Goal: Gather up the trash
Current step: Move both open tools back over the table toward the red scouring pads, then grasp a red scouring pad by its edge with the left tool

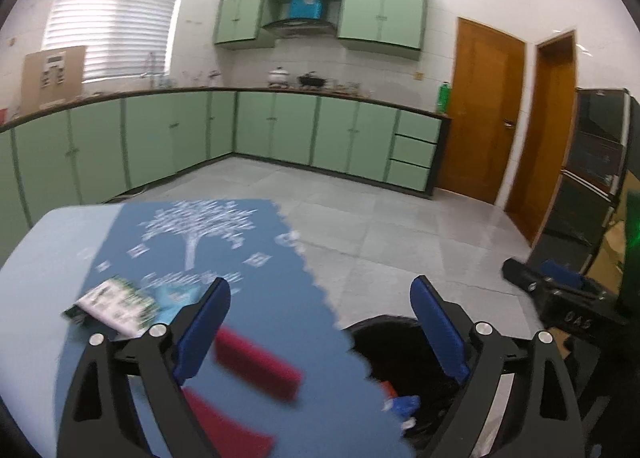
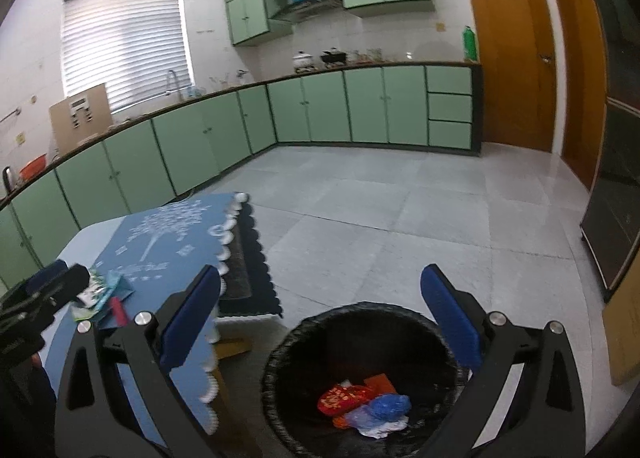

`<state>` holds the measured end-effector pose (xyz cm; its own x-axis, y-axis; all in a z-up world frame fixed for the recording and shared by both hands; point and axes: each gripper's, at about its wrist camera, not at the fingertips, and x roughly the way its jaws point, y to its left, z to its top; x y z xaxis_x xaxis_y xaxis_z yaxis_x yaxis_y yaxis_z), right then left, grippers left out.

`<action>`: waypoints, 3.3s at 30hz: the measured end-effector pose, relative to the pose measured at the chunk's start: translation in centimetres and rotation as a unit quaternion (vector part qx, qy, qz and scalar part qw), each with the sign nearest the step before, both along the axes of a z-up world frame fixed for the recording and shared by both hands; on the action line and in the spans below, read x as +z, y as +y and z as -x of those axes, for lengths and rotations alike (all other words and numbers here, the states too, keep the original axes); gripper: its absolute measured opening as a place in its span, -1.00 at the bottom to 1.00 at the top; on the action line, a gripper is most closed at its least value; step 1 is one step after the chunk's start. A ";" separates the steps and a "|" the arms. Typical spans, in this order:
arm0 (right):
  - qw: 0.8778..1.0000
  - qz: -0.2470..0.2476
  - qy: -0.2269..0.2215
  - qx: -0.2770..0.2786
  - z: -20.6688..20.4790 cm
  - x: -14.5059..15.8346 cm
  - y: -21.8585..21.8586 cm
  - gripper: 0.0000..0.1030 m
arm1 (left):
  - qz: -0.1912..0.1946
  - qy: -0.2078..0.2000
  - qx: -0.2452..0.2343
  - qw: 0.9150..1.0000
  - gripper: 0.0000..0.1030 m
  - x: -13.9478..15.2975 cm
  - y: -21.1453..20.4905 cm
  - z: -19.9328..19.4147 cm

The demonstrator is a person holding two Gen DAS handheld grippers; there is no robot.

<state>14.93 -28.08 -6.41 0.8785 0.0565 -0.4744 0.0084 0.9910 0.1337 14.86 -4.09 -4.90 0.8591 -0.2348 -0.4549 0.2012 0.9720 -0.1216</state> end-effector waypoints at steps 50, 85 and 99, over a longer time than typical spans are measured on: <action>0.994 0.028 0.021 0.103 0.2 -2.8 9.9 0.89 | -0.019 0.129 0.115 0.985 0.46 -8.9 5.0 2.5; 0.990 0.035 0.017 0.134 0.5 -2.0 12.8 0.89 | 0.062 0.157 0.124 0.978 0.15 -6.9 8.7 5.9; 0.988 0.041 0.016 0.145 1.2 -1.7 13.8 0.89 | 0.049 0.150 0.109 0.981 -0.54 -6.3 8.7 6.3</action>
<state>13.76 -14.27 -8.13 0.8155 0.2639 -0.5150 -0.2743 0.9599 0.0574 8.60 4.58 -11.22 0.7242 -0.1159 -0.6797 -0.0694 0.9685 -0.2391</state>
